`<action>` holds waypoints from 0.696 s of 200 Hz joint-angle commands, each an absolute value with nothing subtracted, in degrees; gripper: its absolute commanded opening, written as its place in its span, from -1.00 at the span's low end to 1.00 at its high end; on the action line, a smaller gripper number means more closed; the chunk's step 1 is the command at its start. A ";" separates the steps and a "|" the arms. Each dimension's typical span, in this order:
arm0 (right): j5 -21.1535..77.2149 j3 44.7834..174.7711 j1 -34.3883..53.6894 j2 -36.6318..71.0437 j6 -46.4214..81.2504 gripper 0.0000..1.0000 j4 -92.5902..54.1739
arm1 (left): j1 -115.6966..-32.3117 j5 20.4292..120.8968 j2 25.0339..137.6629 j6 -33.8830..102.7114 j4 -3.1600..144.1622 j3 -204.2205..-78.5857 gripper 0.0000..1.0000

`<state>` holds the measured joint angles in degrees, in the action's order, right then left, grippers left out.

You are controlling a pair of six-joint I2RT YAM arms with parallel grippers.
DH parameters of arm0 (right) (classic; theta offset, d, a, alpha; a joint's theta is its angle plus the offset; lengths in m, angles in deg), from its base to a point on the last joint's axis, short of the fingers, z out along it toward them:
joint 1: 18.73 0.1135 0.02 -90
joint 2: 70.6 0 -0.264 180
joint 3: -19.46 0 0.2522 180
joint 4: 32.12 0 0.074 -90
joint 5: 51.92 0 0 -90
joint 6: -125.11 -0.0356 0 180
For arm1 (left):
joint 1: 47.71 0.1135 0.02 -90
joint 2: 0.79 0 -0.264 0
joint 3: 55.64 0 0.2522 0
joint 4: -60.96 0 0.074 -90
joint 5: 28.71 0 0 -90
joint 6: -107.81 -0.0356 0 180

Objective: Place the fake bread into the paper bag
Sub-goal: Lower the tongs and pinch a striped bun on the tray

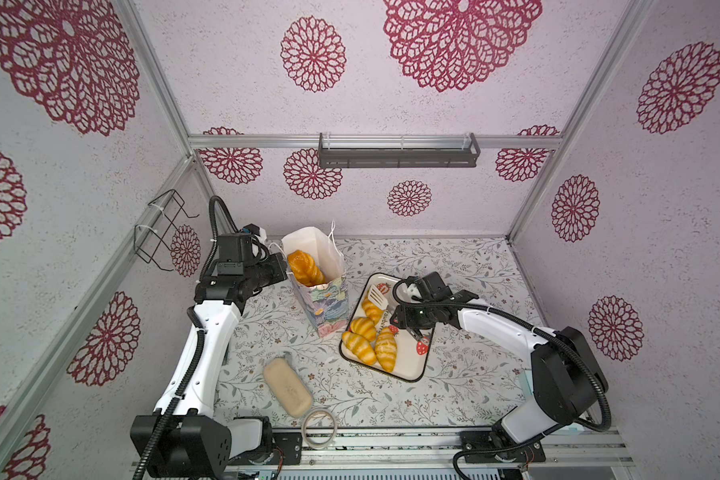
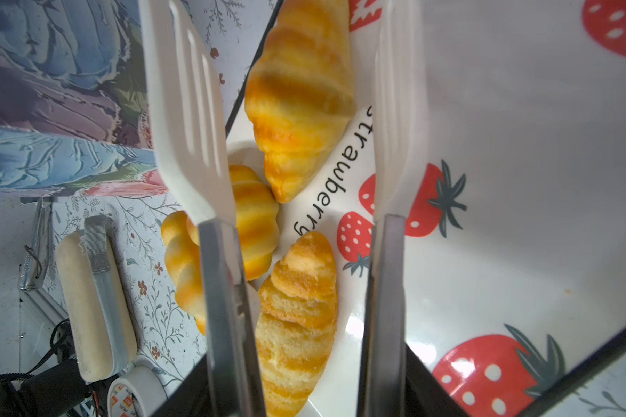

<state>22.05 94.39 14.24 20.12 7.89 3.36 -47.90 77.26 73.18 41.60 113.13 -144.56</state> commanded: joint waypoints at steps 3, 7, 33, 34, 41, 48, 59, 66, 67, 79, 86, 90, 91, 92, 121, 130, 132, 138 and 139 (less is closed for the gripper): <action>20.64 94.80 13.87 20.49 7.16 0.20 1.00 | -47.53 77.16 73.21 41.53 112.39 -144.11 -1.00; 20.55 94.76 13.90 20.67 7.16 0.21 0.94 | -47.52 77.14 73.21 41.53 112.34 -144.07 -1.00; 19.74 94.79 13.89 21.25 6.99 0.22 0.18 | -47.54 77.08 73.21 41.49 112.41 -144.02 -1.00; 19.73 94.81 13.88 21.25 6.95 0.22 0.14 | -47.54 77.10 73.21 41.47 112.37 -144.02 -1.00; 19.56 94.75 13.87 21.40 6.94 0.23 -0.03 | -47.51 77.07 73.21 41.51 112.42 -144.02 -1.00; 19.54 94.76 13.87 21.63 6.90 0.23 -0.08 | -47.54 77.09 73.24 41.53 112.43 -144.02 -1.00; 19.47 94.75 13.88 21.93 6.91 0.23 -0.06 | -47.48 77.03 73.30 41.45 112.42 -144.02 -1.00; 19.45 94.83 13.90 22.17 6.95 0.23 -0.09 | -47.47 77.05 73.30 41.53 112.37 -144.05 -1.00; 19.45 94.83 13.89 22.19 6.92 0.23 -0.13 | -47.50 77.08 73.30 41.49 112.40 -144.08 -1.00; 19.28 94.86 13.88 22.46 6.90 0.23 -0.24 | -47.54 77.06 73.38 41.50 112.42 -144.09 -1.00; 19.19 94.84 13.87 22.57 6.91 0.23 -0.25 | -47.48 77.04 73.39 41.52 112.41 -144.11 -1.00; 19.10 94.84 13.92 22.63 6.91 0.23 -0.42 | -47.52 77.03 73.39 41.47 112.40 -144.10 -1.00; 19.06 94.84 13.90 22.65 6.90 0.23 -0.38 | -47.53 77.07 73.39 41.46 112.41 -144.10 -1.00; 19.03 94.84 13.89 22.70 6.90 0.23 -0.40 | -47.53 77.05 73.39 41.50 112.38 -144.11 -1.00; 18.58 95.26 13.87 23.27 6.93 0.23 -0.49 | -47.49 77.18 73.39 41.47 112.42 -144.11 -1.00; 18.48 95.28 13.87 23.39 6.90 0.23 -0.55 | -47.48 77.05 73.39 41.52 112.43 -144.11 -1.00; 18.48 95.28 13.87 23.48 6.90 0.24 -0.63 | -47.50 77.05 73.39 41.51 112.43 -144.11 -1.00; 18.40 95.32 13.87 23.61 6.90 0.24 -0.72 | -47.45 77.06 73.40 41.47 112.37 -144.08 -1.00; 18.40 95.34 13.87 23.62 6.90 0.24 -0.75 | -47.45 77.04 73.39 41.46 112.40 -144.05 -1.00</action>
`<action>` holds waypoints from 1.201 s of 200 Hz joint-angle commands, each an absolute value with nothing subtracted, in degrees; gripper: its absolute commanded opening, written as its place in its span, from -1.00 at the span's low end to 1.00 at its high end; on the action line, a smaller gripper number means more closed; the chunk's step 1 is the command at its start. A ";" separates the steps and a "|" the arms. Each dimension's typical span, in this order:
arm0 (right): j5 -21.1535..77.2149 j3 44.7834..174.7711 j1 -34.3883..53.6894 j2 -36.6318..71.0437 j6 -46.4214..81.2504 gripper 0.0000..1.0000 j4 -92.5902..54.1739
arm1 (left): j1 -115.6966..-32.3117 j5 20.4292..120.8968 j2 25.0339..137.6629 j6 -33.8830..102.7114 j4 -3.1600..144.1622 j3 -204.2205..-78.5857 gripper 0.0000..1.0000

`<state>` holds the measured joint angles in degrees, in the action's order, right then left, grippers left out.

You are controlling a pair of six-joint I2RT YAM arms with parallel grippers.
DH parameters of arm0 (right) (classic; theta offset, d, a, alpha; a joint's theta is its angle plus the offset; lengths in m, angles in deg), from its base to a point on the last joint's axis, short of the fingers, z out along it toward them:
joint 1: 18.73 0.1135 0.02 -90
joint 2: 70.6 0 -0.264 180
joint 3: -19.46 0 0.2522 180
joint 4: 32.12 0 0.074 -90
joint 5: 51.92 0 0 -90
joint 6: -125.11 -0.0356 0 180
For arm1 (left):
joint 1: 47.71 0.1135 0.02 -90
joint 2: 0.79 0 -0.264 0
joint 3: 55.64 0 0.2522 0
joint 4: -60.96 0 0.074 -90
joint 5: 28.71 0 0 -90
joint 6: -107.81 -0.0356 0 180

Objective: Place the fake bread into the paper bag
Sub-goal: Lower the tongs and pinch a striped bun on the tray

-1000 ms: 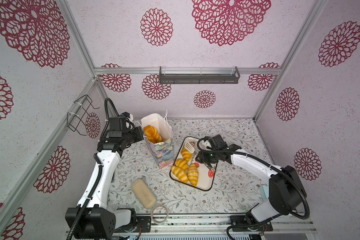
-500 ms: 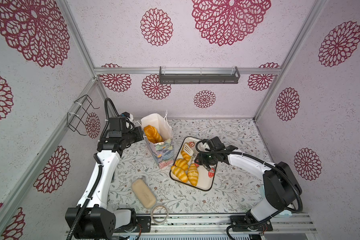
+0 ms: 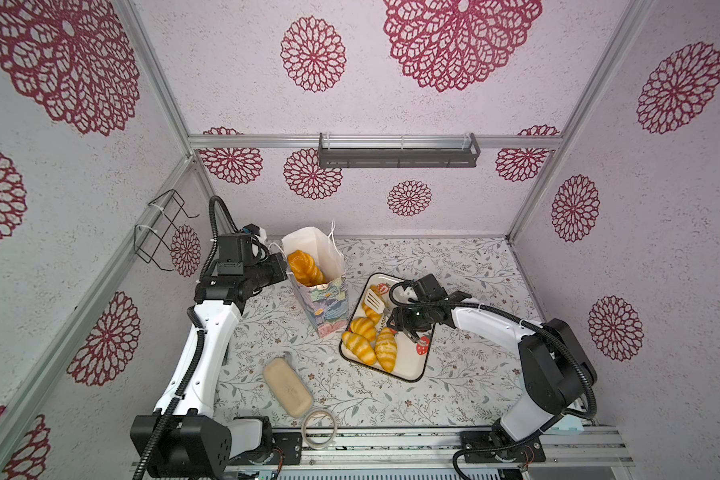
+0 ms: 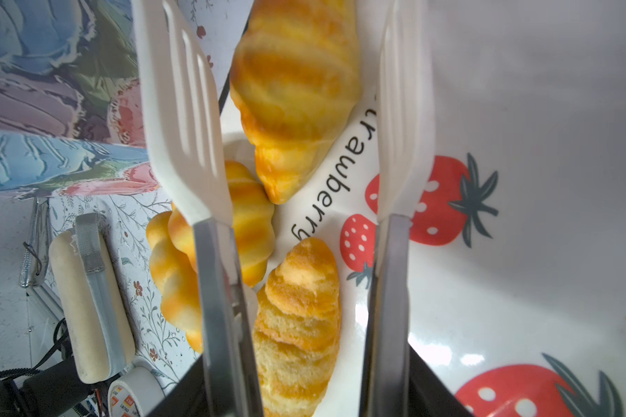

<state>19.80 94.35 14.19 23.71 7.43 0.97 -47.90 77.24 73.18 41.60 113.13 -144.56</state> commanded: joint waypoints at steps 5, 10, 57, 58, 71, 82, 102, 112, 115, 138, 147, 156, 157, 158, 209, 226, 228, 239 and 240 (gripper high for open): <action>18.40 95.36 13.87 23.74 6.98 0.23 -0.73 | -47.41 77.04 73.41 41.46 112.43 -144.09 -1.00; 18.40 95.44 13.87 23.87 6.96 0.23 -0.78 | -47.45 77.10 73.40 41.48 112.43 -144.10 -1.00; 18.66 95.54 13.93 24.48 7.02 0.23 -0.76 | -47.43 76.98 73.41 41.43 112.48 -144.04 -1.00; 18.66 95.54 13.90 24.49 7.00 0.23 -0.77 | -47.44 76.96 73.40 41.44 112.50 -144.03 -1.00; 18.75 95.54 13.87 24.59 7.02 0.21 -0.75 | -47.45 76.97 73.43 41.39 112.50 -144.10 -1.00; 18.75 95.45 13.88 24.51 7.07 0.19 -0.77 | -47.45 76.93 73.43 41.38 112.43 -144.11 -1.00; 18.83 95.45 13.87 24.49 7.12 0.15 -0.61 | -47.43 76.85 73.39 41.38 112.51 -144.10 -1.00; 18.84 95.45 13.88 24.42 7.16 0.12 -0.68 | -47.39 76.85 73.39 41.34 112.45 -144.02 -1.00; 18.84 95.48 13.88 24.42 7.14 0.11 -0.65 | -47.40 76.86 73.39 41.36 112.44 -144.08 -1.00; 18.88 95.45 13.87 24.16 7.28 0.02 -0.47 | -47.36 76.81 73.38 41.38 112.47 -144.04 -1.00; 19.01 95.37 13.87 24.06 7.34 -0.02 -0.48 | -47.37 76.77 73.39 41.40 112.45 -144.02 -1.00; 19.01 95.31 13.87 23.98 7.38 -0.05 -0.45 | -47.41 76.92 73.46 41.38 112.48 -144.03 -1.00; 19.01 95.29 13.87 23.93 7.36 -0.06 -0.39 | -47.39 76.93 73.47 41.42 112.49 -144.03 -1.00; 19.01 95.28 13.87 23.91 7.35 -0.06 -0.41 | -47.37 76.93 73.47 41.43 112.50 -144.02 -1.00; 19.54 95.28 13.90 23.01 7.43 -0.25 -0.21 | -47.26 76.99 73.53 41.38 112.51 -144.07 -1.00; 19.62 95.34 13.87 22.59 7.45 -0.28 -0.15 | -47.32 76.95 73.45 41.44 112.49 -144.02 -1.00; 19.67 95.36 13.92 22.58 7.48 -0.29 -0.07 | -47.29 76.94 73.47 41.40 112.49 -144.09 -1.00; 19.84 95.36 13.88 22.26 7.60 -0.29 0.07 | -47.28 76.96 73.47 41.41 112.50 -144.10 -1.00; 19.87 95.36 13.88 22.24 7.60 -0.29 0.13 | -47.28 76.99 73.52 41.38 112.51 -144.10 -1.00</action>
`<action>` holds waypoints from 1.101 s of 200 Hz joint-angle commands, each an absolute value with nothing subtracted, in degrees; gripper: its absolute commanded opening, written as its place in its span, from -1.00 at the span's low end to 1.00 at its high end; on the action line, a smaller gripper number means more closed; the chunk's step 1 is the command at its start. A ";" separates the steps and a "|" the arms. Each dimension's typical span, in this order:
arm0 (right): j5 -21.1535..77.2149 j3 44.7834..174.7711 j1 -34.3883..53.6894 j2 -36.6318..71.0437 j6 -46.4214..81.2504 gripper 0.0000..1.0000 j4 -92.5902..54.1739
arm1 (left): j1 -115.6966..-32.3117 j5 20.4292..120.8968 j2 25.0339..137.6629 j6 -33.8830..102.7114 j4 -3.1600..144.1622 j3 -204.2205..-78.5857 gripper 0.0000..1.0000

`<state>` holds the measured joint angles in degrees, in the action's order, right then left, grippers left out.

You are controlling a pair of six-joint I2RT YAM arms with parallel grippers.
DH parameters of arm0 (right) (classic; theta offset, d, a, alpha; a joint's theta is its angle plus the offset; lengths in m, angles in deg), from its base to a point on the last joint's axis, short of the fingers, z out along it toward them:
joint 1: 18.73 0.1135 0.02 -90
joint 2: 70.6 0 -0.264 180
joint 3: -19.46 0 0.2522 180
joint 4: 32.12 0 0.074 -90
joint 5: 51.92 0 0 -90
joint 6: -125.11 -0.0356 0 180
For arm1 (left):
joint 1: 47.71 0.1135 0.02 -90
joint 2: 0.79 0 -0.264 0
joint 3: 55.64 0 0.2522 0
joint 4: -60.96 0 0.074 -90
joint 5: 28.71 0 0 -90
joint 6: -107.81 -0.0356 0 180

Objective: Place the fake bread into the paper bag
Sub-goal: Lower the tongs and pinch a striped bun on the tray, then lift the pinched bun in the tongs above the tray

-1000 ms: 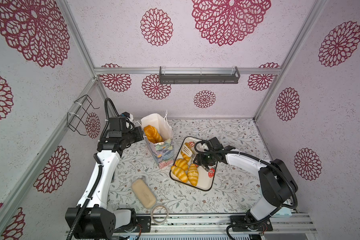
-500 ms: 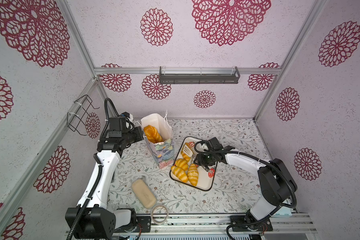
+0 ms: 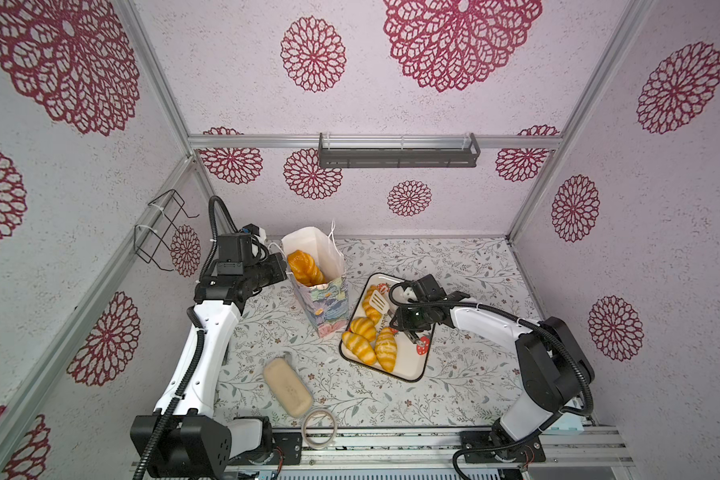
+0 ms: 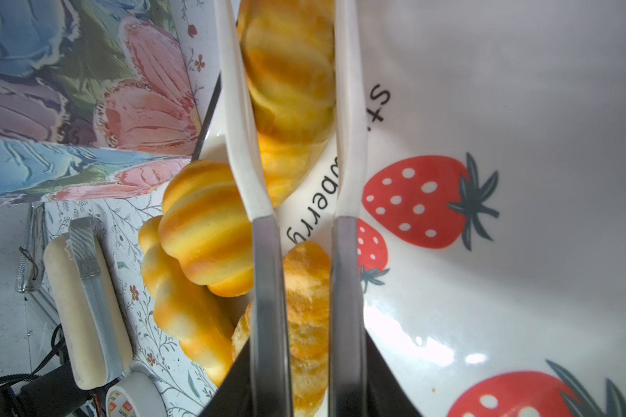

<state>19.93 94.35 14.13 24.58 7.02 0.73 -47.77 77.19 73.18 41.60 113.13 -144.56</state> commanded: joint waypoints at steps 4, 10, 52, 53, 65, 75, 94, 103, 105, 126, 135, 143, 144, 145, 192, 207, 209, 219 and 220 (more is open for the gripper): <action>20.05 95.36 13.87 22.05 7.71 -0.29 0.22 | -47.26 76.98 73.48 41.44 112.51 -144.11 -1.00; 20.19 95.45 13.87 21.96 7.86 -0.30 0.35 | -47.27 76.97 73.48 41.36 112.49 -144.11 -1.00; 20.98 95.54 13.37 20.75 8.14 -0.31 0.92 | -47.27 77.06 73.56 41.53 112.49 -144.11 -1.00; 21.05 95.54 13.36 20.74 8.13 -0.31 0.95 | -47.27 77.09 73.56 41.49 112.46 -144.11 -1.00; 21.21 95.54 13.11 20.30 8.13 -0.31 0.89 | -47.27 77.08 73.49 41.51 112.48 -144.11 -1.00; 21.21 95.58 12.88 19.98 8.13 -0.31 0.96 | -47.27 77.03 73.49 41.48 112.48 -144.11 -1.00; 21.21 95.79 12.52 19.43 8.30 -0.31 1.28 | -47.27 77.03 73.56 41.49 112.45 -144.11 -1.00; 21.25 95.93 12.39 19.19 8.40 -0.31 1.51 | -47.26 77.04 73.58 41.46 112.50 -144.11 -1.00; 21.29 95.97 12.38 19.11 8.40 -0.31 1.59 | -47.25 77.09 73.57 41.45 112.51 -144.11 -1.00; 21.56 96.15 12.10 18.39 8.70 -0.32 2.03 | -47.27 76.94 73.50 41.46 112.51 -144.11 -1.00; 21.73 96.31 11.89 18.03 8.75 -0.32 2.33 | -47.25 76.95 73.47 41.45 112.51 -144.11 -1.00; 21.89 96.41 11.73 17.68 8.92 -0.32 2.67 | -47.27 76.95 73.52 41.44 112.51 -144.11 -1.00; 21.90 96.42 11.70 17.66 8.92 -0.32 2.66 | -47.27 76.94 73.50 41.40 112.51 -144.11 -1.00; 21.91 96.46 11.69 17.61 8.92 -0.32 2.65 | -47.27 76.98 73.48 41.47 112.51 -144.11 -1.00; 21.04 97.29 10.95 15.47 9.10 -0.32 3.02 | -47.23 77.07 73.47 41.53 112.44 -144.11 -1.00; 20.48 97.54 10.81 14.81 9.09 -0.32 2.84 | -47.26 77.06 73.47 41.43 112.51 -144.11 -1.00; 20.43 97.55 10.87 14.72 9.12 -0.32 2.81 | -47.21 77.03 73.47 41.49 112.49 -144.11 -1.00; 20.09 97.71 10.73 14.34 9.10 -0.32 2.62 | -47.28 76.96 73.39 41.38 112.51 -144.11 -1.00; 20.03 97.72 10.72 14.32 9.10 -0.32 2.59 | -47.28 76.95 73.39 41.41 112.51 -144.11 -1.00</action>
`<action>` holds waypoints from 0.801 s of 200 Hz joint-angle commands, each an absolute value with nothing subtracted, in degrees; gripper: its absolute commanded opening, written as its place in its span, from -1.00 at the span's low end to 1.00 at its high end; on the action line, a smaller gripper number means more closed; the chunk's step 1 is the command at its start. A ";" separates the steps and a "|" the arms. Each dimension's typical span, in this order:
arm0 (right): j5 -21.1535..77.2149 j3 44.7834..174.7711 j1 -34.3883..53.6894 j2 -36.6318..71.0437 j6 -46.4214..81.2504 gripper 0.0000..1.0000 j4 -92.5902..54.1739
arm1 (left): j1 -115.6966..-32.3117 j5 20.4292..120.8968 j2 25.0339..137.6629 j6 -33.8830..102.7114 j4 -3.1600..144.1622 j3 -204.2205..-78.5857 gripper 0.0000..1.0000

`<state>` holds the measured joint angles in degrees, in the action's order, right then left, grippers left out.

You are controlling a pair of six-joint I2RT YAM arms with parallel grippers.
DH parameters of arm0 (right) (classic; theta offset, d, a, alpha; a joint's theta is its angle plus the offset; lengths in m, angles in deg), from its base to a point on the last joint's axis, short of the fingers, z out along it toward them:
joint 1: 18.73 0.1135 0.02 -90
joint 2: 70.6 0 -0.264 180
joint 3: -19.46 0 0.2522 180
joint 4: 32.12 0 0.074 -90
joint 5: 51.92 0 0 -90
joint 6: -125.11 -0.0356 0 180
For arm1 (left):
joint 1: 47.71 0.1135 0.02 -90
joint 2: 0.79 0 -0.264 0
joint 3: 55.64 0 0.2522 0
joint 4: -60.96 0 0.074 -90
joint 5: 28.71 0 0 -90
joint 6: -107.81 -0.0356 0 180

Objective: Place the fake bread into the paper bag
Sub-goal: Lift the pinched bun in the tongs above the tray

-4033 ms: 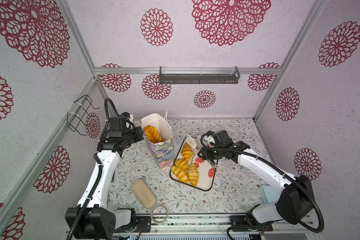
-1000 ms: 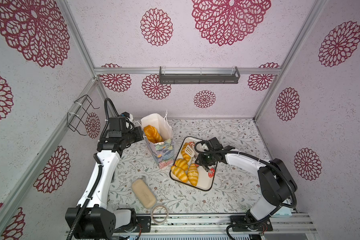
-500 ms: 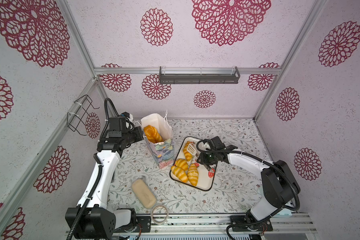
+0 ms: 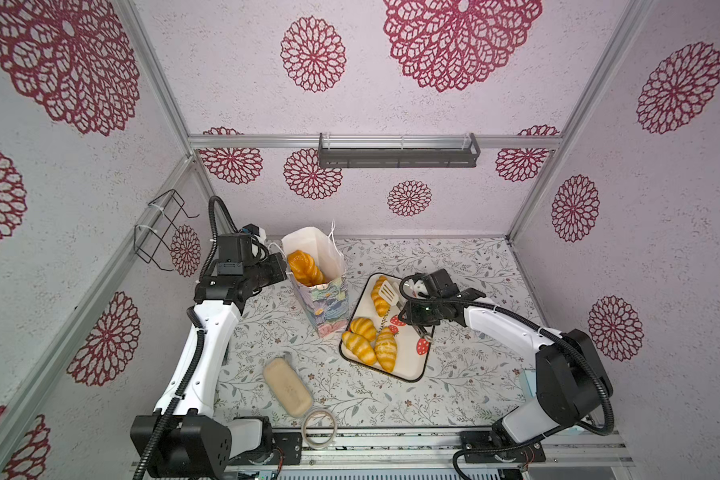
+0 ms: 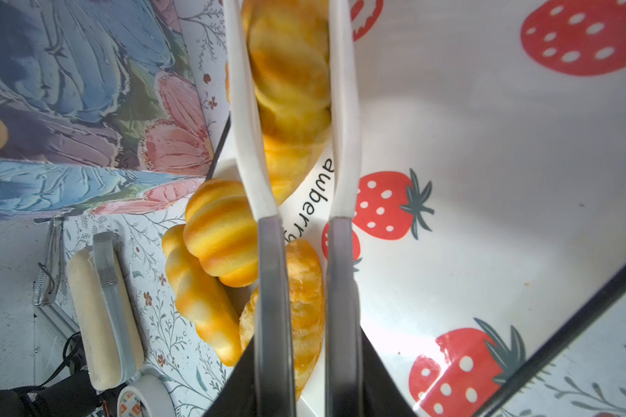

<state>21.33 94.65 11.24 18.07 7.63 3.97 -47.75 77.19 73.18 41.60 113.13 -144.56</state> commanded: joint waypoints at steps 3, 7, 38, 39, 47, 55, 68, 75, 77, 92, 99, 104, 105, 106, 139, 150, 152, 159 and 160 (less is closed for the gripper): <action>19.92 97.80 10.71 14.23 9.10 -0.32 2.63 | -47.25 76.98 73.39 41.39 112.48 -144.11 -1.00; 19.81 97.82 10.67 14.07 9.10 -0.32 2.49 | -47.26 77.00 73.39 41.42 112.51 -144.11 -1.00; 19.03 98.44 10.54 12.75 8.58 -0.32 2.01 | -47.28 77.01 73.48 41.42 112.50 -144.11 -1.00; 18.98 98.44 10.54 12.70 8.58 -0.32 2.02 | -47.28 76.97 73.48 41.43 112.46 -144.11 -1.00; 18.70 98.52 10.54 12.19 8.40 -0.32 1.61 | -47.32 77.00 73.39 41.44 112.43 -144.11 -1.00; 18.21 98.53 10.47 11.75 8.31 -0.32 1.22 | -47.24 76.97 73.48 41.38 112.42 -144.11 -1.00; 17.26 98.69 10.45 11.04 8.15 -0.32 0.53 | -47.23 77.08 73.54 41.50 112.38 -144.11 -1.00; 16.73 98.70 10.46 10.68 8.13 -0.32 0.15 | -47.24 77.06 73.47 41.48 112.44 -144.11 -1.00; 16.55 98.70 10.45 10.59 8.13 -0.32 -0.02 | -47.27 77.08 73.47 41.46 112.39 -144.11 -1.00; 15.19 98.87 10.42 9.82 7.96 -0.32 -1.05 | -47.26 77.08 73.47 41.48 112.42 -144.11 -1.00; 14.62 98.88 10.37 9.45 7.82 -0.31 -1.46 | -47.23 77.04 73.47 41.49 112.37 -144.11 -1.00; 14.20 98.96 10.41 9.22 7.78 -0.31 -1.73 | -47.27 77.11 73.55 41.53 112.40 -144.08 -1.00; 14.10 99.01 10.38 9.17 7.78 -0.31 -1.78 | -47.27 77.11 73.51 41.49 112.37 -144.09 -1.00; 14.01 99.03 10.37 9.10 7.78 -0.31 -1.85 | -47.27 77.07 73.54 41.47 112.40 -144.10 -1.00; 11.86 99.41 10.31 7.52 7.53 -0.31 -3.38 | -47.28 77.08 73.56 41.50 112.40 -144.11 -1.00; 11.24 99.41 10.32 7.12 7.52 -0.31 -3.91 | -47.25 77.17 73.57 41.53 112.41 -144.11 -1.00; 11.20 99.47 10.28 7.04 7.45 -0.31 -3.98 | -47.27 77.17 73.56 41.54 112.38 -144.11 -1.00; 10.82 99.46 10.28 6.83 7.46 -0.31 -4.20 | -47.28 77.11 73.61 41.47 112.41 -144.13 -1.00; 10.74 99.43 10.28 6.79 7.45 -0.31 -4.25 | -47.28 77.16 73.63 41.46 112.42 -144.12 -1.00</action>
